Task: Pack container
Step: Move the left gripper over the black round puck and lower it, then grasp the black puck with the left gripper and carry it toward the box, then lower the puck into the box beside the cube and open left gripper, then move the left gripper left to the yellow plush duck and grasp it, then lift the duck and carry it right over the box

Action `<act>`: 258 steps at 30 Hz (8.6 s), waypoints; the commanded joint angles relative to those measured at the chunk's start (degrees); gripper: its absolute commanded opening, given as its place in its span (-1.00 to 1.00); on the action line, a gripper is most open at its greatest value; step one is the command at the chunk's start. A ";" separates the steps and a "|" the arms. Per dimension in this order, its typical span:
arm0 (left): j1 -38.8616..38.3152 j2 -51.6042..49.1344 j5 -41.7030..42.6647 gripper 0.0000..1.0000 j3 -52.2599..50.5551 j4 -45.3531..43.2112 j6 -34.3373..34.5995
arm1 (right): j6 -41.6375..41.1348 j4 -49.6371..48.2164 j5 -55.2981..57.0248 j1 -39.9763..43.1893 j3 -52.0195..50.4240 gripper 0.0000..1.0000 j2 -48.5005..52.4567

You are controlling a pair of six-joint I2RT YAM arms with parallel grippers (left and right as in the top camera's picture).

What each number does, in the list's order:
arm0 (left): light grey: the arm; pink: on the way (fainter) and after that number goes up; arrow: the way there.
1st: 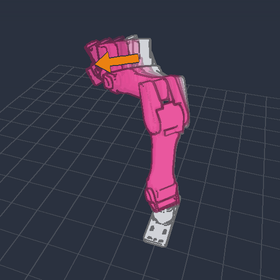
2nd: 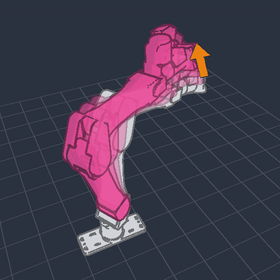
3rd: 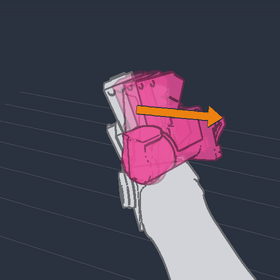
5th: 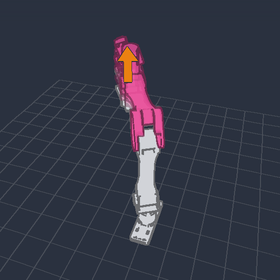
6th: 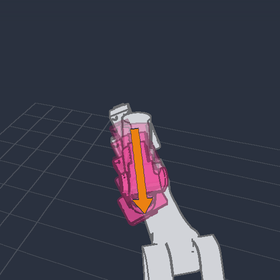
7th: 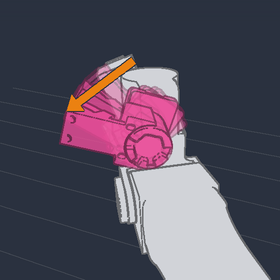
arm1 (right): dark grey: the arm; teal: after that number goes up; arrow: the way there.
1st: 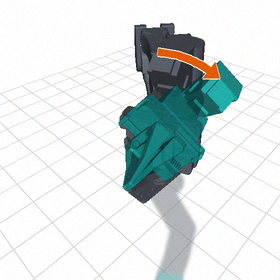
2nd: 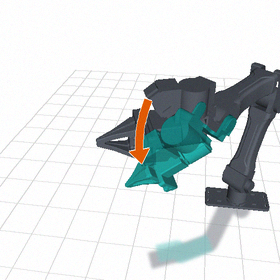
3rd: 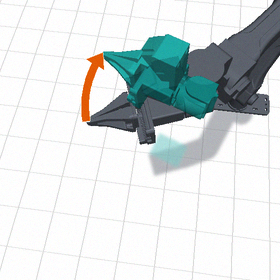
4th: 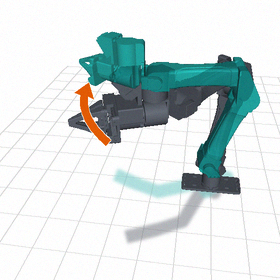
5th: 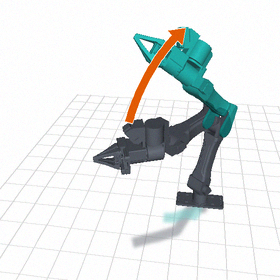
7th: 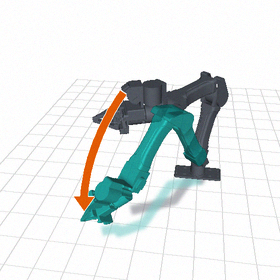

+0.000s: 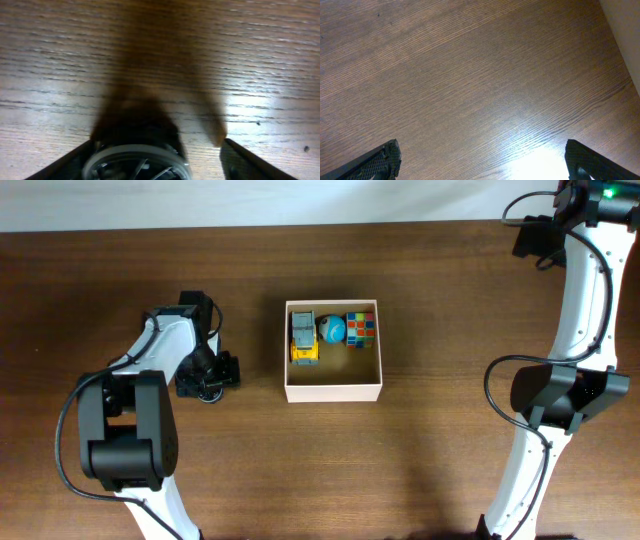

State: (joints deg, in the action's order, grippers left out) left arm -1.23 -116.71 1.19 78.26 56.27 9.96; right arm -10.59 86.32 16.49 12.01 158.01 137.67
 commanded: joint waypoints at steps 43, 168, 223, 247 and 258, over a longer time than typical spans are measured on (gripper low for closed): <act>-0.17 -0.61 -0.13 -0.08 11.21 9.40 -0.61 | -0.83 0.00 0.26 -0.02 -0.04 0.98 -0.24; -8.63 -9.33 -15.65 0.86 50.77 24.22 16.00 | -0.83 0.00 0.26 -0.02 -0.04 0.98 -0.24; 7.04 -9.33 -6.49 -0.22 24.59 3.21 -19.93 | -0.85 0.00 0.26 -0.02 -0.04 0.98 -0.24; 6.84 -9.27 -6.51 -0.96 21.62 2.01 -19.67 | -0.85 0.00 0.26 -0.02 -0.04 0.98 -0.24; 6.49 -9.27 -6.54 -0.96 28.09 9.49 -19.67 | -0.83 0.00 0.26 -0.02 -0.04 0.98 -0.24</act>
State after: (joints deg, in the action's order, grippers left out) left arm 5.32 -126.21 -6.35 103.37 64.93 -9.63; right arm -10.61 86.35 16.49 12.01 158.01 137.67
